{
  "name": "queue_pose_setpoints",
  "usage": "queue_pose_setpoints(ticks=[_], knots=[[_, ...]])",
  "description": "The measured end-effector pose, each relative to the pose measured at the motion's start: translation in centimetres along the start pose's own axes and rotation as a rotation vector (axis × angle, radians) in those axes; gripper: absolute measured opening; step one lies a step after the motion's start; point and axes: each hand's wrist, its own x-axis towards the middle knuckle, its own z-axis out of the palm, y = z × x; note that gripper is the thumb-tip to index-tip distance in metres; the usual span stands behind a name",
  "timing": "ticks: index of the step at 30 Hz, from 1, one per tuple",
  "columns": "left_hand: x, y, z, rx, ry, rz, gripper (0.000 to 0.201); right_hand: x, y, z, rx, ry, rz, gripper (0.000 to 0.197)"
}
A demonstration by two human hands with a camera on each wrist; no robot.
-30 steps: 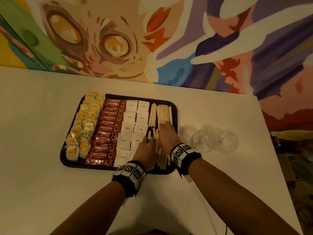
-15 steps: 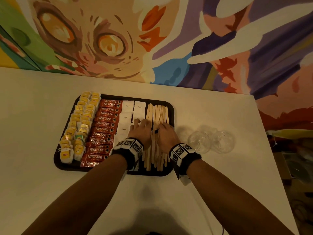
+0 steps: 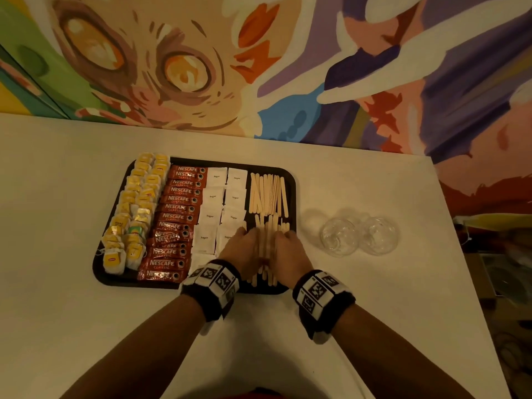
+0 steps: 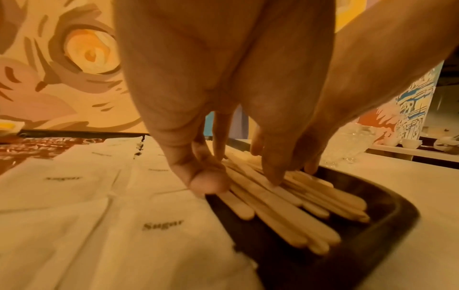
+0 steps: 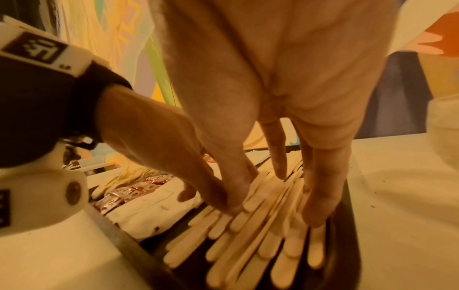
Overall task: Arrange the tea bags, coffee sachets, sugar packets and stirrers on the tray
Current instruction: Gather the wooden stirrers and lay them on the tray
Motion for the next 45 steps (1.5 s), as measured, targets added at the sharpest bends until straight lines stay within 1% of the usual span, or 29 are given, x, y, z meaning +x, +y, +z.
queue_pose_setpoints(ticks=[1, 2, 4, 5, 6, 8, 9, 10, 11, 12, 13, 15, 17, 18, 21, 23, 27, 31, 34, 36, 38, 40, 42, 45], knots=[[0.2, 0.0, 0.2, 0.018, 0.003, 0.001, 0.05, -0.2, 0.0, 0.1, -0.008, -0.005, -0.005, 0.048], [0.4, 0.1, 0.1, -0.002, 0.008, -0.028, 0.057, -0.4, 0.1, 0.3, -0.021, -0.006, -0.017, 0.052], [0.9, 0.3, -0.7, -0.093, -0.001, -0.122, 0.07, -1.0, 0.2, 0.1, -0.048, -0.037, -0.041, 0.065], [1.2, 0.4, -1.1, -0.113, -0.003, -0.145, 0.073, -1.3, 0.2, 0.0, -0.071, -0.065, -0.053, 0.073], [1.5, 0.4, -1.5, -0.096, -0.023, -0.157, 0.073, -1.7, 0.3, -0.1, -0.093, -0.085, -0.071, 0.08], [1.9, 0.2, -1.7, -0.045, -0.058, -0.14, 0.063, -2.5, 0.2, -0.2, -0.098, -0.117, -0.079, 0.086], [1.9, 0.0, -1.7, -0.022, -0.069, -0.133, 0.054, -2.5, 0.2, 0.0, -0.082, -0.111, -0.076, 0.084], [2.0, -0.1, -1.6, -0.012, -0.07, -0.134, 0.042, -2.6, 0.1, 0.2, -0.065, -0.1, -0.077, 0.079], [1.8, -0.1, -1.6, -0.007, -0.065, -0.138, 0.032, -2.5, 0.1, 0.4, -0.05, -0.08, -0.079, 0.069], [1.6, 0.1, -1.6, -0.011, -0.057, -0.137, 0.027, -2.4, 0.1, 0.6, -0.043, -0.054, -0.08, 0.058], [1.5, 0.3, -1.8, -0.019, -0.052, -0.141, 0.028, -2.2, 0.2, 0.8, -0.023, -0.031, -0.067, 0.05], [1.2, 0.3, -1.9, -0.068, -0.01, -0.142, 0.037, -2.0, 0.4, 1.0, 0.009, -0.02, -0.032, 0.043], [0.7, 0.2, -2.1, -0.105, 0.027, -0.14, 0.044, -2.0, 0.6, 1.1, -0.013, -0.021, -0.027, 0.045], [0.5, 0.2, -2.2, -0.125, 0.032, -0.136, 0.043, -2.0, 0.7, 1.0, -0.013, -0.013, -0.033, 0.046], [-0.8, 0.6, -2.1, -0.113, 0.022, -0.116, 0.027, -1.4, 0.6, 0.0, -0.019, 0.06, -0.095, 0.049], [-1.8, 0.9, -1.5, -0.121, 0.007, -0.141, 0.032, -0.2, 0.5, -0.8, -0.063, 0.095, -0.135, 0.048], [-2.6, 1.3, 0.1, -0.189, -0.04, -0.208, 0.046, 2.1, 0.2, -1.4, -0.141, 0.096, -0.107, 0.046], [-2.6, 1.5, 0.5, -0.235, -0.024, -0.232, 0.048, 3.0, 0.0, -1.1, -0.234, 0.081, -0.125, 0.044], [-2.3, 1.3, 0.7, -0.224, -0.007, -0.227, 0.048, 3.1, 0.4, -0.5, -0.256, 0.091, -0.131, 0.039], [-2.3, 1.3, 0.2, -0.185, -0.007, -0.201, 0.05, 3.0, 0.7, -0.2, -0.277, 0.09, -0.155, 0.038], [-2.1, 1.5, -0.8, -0.166, -0.007, -0.197, 0.056, 3.0, 0.9, 0.0, -0.284, 0.091, -0.192, 0.041], [-1.2, 1.3, -1.6, -0.173, 0.006, -0.199, 0.059, 3.0, 1.0, -0.1, -0.27, 0.119, -0.238, 0.037], [-0.2, 1.3, -2.1, -0.118, -0.015, -0.192, 0.058, 3.0, 0.9, -0.3, -0.244, 0.135, -0.246, 0.035], [0.7, 1.5, -2.8, -0.042, -0.065, -0.202, 0.058, 3.3, 0.8, -0.7, -0.239, 0.138, -0.219, 0.04]])
